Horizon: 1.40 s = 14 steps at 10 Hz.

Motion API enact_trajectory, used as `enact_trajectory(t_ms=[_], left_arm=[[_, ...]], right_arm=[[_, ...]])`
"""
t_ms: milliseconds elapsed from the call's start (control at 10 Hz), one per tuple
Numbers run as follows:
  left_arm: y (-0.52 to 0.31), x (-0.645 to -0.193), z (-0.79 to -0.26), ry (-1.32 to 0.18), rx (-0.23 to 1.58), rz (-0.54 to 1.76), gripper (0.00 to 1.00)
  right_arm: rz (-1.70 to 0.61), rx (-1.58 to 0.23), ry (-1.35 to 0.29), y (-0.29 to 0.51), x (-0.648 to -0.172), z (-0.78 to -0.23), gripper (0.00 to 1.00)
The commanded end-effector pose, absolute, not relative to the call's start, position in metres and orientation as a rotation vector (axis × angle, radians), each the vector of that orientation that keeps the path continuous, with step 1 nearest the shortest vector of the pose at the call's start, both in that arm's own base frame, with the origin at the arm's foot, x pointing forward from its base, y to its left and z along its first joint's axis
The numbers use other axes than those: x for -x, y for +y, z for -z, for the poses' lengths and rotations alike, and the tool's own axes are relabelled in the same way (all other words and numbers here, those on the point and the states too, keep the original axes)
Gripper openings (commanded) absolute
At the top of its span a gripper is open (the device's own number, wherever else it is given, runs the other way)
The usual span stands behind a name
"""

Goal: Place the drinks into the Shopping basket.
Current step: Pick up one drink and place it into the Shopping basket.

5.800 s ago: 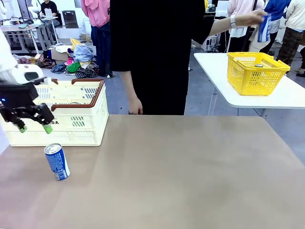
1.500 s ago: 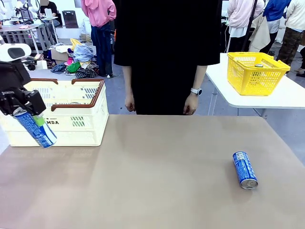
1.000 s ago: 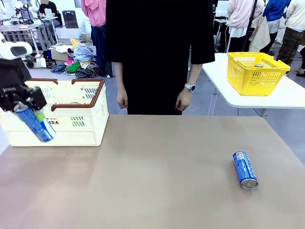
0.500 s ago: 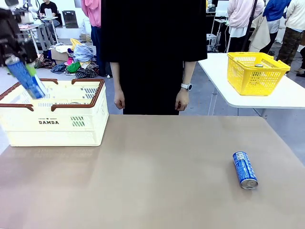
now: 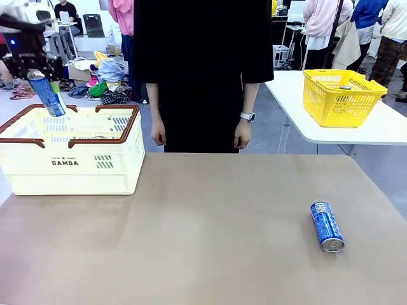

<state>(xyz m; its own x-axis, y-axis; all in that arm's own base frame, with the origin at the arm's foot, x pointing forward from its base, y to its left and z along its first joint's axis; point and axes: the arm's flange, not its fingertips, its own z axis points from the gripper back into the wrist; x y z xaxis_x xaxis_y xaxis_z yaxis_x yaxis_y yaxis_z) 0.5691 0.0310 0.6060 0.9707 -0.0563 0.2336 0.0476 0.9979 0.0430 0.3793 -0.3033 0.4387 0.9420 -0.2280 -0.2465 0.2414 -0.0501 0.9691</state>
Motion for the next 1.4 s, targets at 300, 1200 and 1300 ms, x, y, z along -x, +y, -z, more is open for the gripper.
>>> enact_trajectory(t_ms=[300, 1200, 1300], left_arm=[[0.047, -0.6, -0.523, -0.104, -0.012, -0.046, 0.0], [0.043, -0.607, -0.445, -0.01, -0.026, -0.082, 0.0], [0.043, -0.606, -0.442, -0.021, -0.021, -0.074, 0.0]], right_arm=[[0.377, -1.574, 0.008, -0.303, -0.379, -0.441, 1.0], [0.377, -1.574, 0.008, -0.303, -0.379, -0.441, 1.0], [0.377, -1.574, 0.008, -0.303, -0.379, -0.441, 1.0]])
